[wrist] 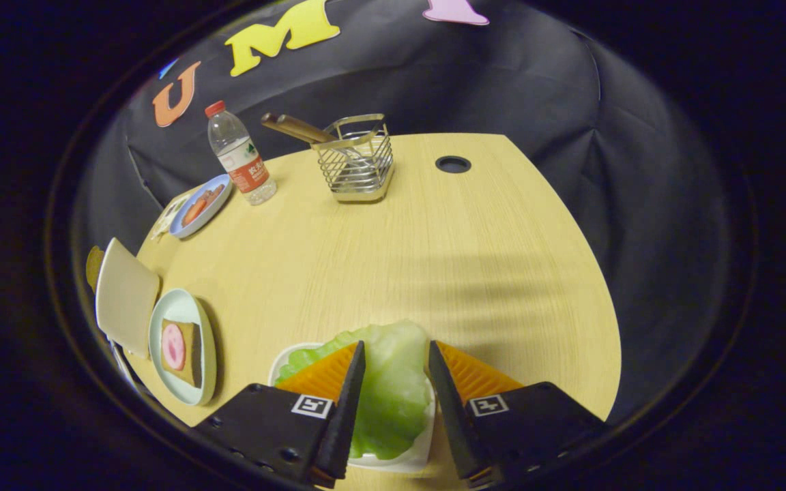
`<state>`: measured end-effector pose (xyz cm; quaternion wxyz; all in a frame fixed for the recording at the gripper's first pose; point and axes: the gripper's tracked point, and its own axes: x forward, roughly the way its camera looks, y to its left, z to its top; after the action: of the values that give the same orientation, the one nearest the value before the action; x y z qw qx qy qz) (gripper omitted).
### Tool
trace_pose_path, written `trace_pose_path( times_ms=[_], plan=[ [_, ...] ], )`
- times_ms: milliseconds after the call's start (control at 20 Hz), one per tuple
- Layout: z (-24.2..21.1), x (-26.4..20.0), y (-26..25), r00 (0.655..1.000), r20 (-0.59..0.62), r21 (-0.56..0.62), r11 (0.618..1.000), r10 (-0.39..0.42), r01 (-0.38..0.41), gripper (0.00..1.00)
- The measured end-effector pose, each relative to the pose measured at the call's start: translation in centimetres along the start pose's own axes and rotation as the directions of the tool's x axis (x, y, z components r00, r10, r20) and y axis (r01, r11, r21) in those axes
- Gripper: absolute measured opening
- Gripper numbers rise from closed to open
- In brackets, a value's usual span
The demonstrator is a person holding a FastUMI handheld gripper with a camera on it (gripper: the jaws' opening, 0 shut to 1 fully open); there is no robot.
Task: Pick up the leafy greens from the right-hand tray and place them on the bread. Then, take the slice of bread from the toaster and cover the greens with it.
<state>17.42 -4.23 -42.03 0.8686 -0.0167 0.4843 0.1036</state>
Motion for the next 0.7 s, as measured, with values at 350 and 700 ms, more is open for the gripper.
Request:
trace_pose_path(
  times_ms=[350, 700],
  plan=[
    [-0.1, 0.0, -0.4, 0.997, 0.022, -0.038, 0.997, -0.071, 0.071, 0.29],
    [0.5, -1.1, 0.3, 0.992, 0.086, -0.093, 0.991, -0.091, 0.099, 0.01]
  ],
)
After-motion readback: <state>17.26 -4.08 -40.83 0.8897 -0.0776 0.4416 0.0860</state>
